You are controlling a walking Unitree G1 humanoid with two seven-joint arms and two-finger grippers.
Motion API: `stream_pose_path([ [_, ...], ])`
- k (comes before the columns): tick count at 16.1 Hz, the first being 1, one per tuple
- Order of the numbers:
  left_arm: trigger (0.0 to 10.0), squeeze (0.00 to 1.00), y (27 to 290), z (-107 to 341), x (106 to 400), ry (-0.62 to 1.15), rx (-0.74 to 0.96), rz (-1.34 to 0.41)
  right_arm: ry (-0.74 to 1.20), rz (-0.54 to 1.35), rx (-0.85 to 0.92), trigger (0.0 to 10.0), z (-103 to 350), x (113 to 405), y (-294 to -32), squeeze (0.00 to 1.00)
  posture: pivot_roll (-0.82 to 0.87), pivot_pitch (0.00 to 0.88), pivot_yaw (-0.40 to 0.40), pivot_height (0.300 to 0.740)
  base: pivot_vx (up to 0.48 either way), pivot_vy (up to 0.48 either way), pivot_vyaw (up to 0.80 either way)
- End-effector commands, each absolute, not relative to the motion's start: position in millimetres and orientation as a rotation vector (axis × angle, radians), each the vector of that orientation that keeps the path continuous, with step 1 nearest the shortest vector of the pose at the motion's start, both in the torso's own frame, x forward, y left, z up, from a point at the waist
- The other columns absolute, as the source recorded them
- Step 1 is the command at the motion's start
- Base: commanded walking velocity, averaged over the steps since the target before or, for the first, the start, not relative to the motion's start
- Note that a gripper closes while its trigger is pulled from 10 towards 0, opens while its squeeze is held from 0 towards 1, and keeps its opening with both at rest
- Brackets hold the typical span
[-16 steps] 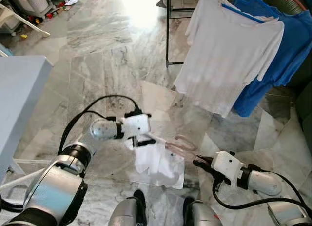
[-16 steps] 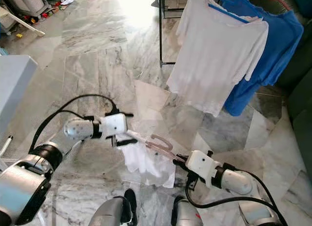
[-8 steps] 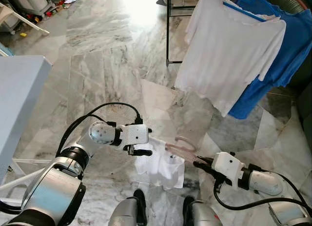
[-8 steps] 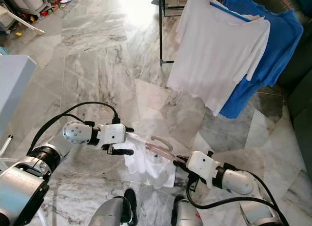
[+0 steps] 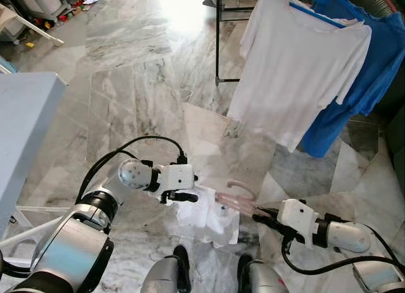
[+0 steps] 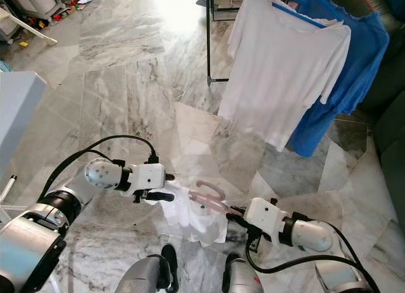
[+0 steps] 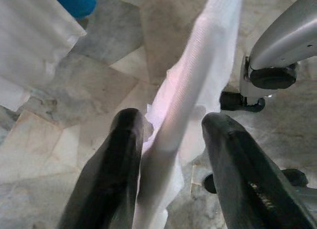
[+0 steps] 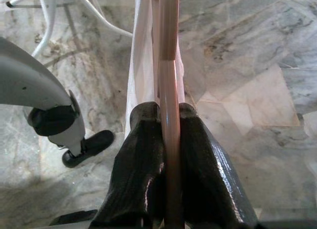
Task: Hang hanger
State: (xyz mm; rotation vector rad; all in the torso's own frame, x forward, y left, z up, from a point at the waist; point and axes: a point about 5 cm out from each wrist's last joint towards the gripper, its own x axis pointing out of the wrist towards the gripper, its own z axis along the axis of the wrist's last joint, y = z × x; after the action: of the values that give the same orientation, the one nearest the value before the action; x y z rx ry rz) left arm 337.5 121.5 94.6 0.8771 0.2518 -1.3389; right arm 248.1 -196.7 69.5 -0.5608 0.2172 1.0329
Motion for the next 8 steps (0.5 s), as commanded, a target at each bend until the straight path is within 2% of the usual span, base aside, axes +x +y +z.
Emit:
stream_pose_path([
  [1,0.0,0.00,128.6,84.5,331.7,0.307,0.852,-1.347,0.183,1.076,-0.551,10.0,74.2,247.9,-188.3,0.00,-0.16,0.253,0.117,0.740,0.000,0.000,0.00],
  [8,0.0,0.00,129.8,75.5,324.7,0.350,0.834,-1.387,0.188,1.098,-0.564,10.0,78.6,257.2,-189.3,0.00,-0.15,0.246,0.091,0.740,0.000,0.000,0.00],
])
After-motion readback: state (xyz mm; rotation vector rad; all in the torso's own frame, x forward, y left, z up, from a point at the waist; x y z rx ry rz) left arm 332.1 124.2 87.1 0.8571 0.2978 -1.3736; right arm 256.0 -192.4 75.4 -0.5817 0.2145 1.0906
